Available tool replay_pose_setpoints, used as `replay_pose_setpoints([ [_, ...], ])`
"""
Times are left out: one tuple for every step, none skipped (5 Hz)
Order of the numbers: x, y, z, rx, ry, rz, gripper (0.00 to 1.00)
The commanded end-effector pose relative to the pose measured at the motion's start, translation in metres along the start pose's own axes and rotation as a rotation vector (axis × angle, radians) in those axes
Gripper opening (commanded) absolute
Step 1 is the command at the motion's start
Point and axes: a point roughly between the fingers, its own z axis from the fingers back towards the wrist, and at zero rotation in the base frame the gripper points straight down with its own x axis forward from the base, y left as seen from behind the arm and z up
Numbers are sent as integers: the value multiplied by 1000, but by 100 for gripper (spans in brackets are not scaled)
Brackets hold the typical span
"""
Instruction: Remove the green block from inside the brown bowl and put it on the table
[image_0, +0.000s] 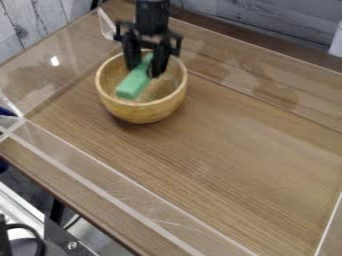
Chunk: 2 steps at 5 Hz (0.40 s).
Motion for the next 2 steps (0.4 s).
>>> replay_pose_setpoints([
  [-10, -1, 51, -2, -138, -5, 0],
  [-4, 1, 36, 13, -117, 11, 0],
])
